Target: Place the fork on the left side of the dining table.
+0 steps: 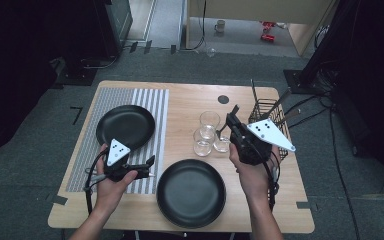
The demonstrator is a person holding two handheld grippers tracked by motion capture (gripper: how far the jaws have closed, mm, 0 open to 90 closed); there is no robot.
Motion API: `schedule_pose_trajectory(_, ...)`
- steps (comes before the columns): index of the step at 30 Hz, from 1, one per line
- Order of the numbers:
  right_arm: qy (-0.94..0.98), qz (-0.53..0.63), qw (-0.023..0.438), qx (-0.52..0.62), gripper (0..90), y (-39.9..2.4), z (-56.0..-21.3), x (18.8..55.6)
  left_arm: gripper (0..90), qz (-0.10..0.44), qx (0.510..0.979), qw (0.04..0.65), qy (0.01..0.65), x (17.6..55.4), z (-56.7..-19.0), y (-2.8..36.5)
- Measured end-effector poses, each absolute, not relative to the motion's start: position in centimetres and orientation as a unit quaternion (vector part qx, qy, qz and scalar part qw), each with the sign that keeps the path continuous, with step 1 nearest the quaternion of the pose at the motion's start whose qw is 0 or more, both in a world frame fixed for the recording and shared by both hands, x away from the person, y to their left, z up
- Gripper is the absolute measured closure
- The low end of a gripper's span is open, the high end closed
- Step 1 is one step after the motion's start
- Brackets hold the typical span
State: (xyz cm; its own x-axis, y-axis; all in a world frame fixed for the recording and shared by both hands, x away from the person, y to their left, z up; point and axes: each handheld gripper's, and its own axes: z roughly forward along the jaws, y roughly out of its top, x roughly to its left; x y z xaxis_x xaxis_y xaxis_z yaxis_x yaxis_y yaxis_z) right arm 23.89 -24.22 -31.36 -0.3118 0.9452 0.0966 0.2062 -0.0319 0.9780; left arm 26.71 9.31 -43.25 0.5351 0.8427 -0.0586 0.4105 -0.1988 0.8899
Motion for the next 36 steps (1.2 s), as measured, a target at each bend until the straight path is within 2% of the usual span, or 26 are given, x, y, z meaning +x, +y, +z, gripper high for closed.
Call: schedule_pose_trajectory(36, 0.629, 0.544, 0.325, 0.45, 88.2, -20.4, -31.7, 24.1, 2.8, 0.206, 0.751, 0.492, 0.39, 27.3, -42.5, 4.3)
